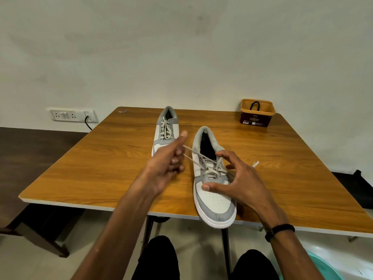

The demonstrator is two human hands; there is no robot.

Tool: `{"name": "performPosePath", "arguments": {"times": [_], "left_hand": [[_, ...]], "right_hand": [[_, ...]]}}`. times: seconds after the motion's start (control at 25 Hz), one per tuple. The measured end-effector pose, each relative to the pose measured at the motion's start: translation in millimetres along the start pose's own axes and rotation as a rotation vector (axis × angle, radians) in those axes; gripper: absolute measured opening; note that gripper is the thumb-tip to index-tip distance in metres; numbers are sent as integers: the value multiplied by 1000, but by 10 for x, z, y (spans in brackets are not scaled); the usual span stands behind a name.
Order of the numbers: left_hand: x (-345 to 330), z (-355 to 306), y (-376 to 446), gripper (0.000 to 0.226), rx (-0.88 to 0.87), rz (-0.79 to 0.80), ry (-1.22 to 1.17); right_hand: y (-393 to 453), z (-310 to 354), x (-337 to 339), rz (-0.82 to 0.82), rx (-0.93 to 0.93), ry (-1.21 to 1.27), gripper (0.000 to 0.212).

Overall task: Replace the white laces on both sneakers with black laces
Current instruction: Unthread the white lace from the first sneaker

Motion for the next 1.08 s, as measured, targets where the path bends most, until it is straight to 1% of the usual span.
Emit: {"name": "performPosePath", "arguments": {"times": [0.12, 0.24, 0.4, 0.44, 0.52, 0.6, 0.68, 0.76, 0.88, 0.92, 0.96, 1.0, 1.04, 1.08], "left_hand": [[123, -212, -45, 42, -78, -87, -163], [304, -304, -12, 43, -114, -165, -307], [812, -490, -10, 47, -226, -327, -635], [962, -547, -36, 48, -248, -372, -656], [1165, -587, -91, 46, -249, -437, -618], [1195, -479, -43, 38, -209, -457, -512], [1038, -362, 5, 30, -146, -388, -326], [788, -324, 7, 43, -4, -286, 37], [444, -304, -53, 62, 229, -122, 743], [366, -266, -64, 69, 254, -120, 950], [302, -224, -76, 74, 222, -183, 1113], [240, -175, -94, 73, 119, -273, 1217], [154, -113, -125, 66, -37, -325, 1240], [51, -37, -157, 54, -209, -298, 1185]], "right_hand": [[20, -6, -11, -6, -4, -12, 104], [17, -9, -7, -14, -1, -16, 106], [-7, -1, -2, -23, 23, -19, 106], [-12, 8, 1, -26, 24, -20, 106], [-18, 47, 13, -13, 28, -37, 103], [-25, 109, 46, 36, 46, -102, 90], [-19, 181, 71, 99, 73, -206, 71], [-22, 252, 93, 120, 69, -249, 51], [0, 308, 108, 80, 62, -235, 27], [9, 312, 107, 59, 63, -231, 22], [19, 309, 99, 32, 61, -219, 17], [22, 299, 82, 0, 61, -200, 14], [25, 282, 56, -30, 64, -177, 12], [18, 264, 27, -63, 73, -148, 11]]}}
Point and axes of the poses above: each hand's wrist, its own y-axis towards the middle knuckle, its own x-axis out of the back of the hand, z = x × y, the point moved 1 cm from there along y, towards the middle knuckle, and after that the axes turned 7 degrees about z, right-handed, at the moved point
